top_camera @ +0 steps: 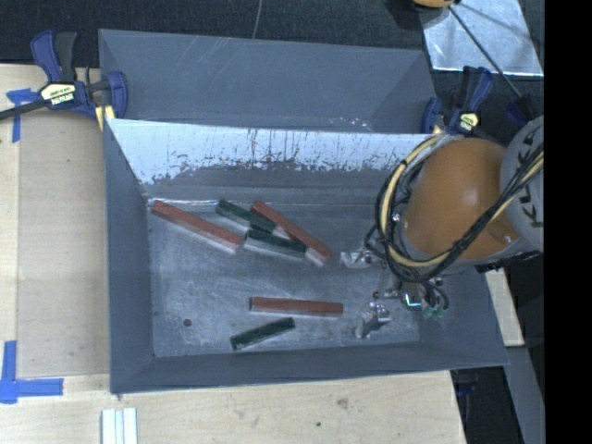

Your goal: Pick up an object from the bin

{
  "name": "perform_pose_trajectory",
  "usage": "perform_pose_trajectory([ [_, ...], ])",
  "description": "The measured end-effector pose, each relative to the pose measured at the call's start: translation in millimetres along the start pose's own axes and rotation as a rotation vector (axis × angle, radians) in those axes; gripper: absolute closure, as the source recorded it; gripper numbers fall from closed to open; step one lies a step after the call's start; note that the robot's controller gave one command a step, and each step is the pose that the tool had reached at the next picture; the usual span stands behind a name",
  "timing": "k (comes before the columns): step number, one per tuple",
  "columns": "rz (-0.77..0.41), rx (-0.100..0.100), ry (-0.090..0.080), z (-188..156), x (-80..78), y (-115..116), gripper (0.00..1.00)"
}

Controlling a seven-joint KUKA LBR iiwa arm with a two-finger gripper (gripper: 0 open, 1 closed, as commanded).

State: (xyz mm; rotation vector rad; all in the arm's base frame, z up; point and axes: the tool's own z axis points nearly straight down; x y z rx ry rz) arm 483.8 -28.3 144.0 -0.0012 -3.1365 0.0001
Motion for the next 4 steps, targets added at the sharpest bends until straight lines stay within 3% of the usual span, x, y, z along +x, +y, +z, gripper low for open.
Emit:
perform_pose_trajectory([
  [1, -0.001, 0.001, -0.008, -3.3, -2.0, 0.0, 0.00],
  [2, -0.078, 0.001, -0.034, 67.3, -16.5, 34.1, 1.00],
  [3, -0.078, 0.001, -0.034, 67.3, -16.5, 34.1, 1.00],
  [4, -0.055, 0.000, -0.008, -62.2, -28.6, 29.7, 1.00],
])
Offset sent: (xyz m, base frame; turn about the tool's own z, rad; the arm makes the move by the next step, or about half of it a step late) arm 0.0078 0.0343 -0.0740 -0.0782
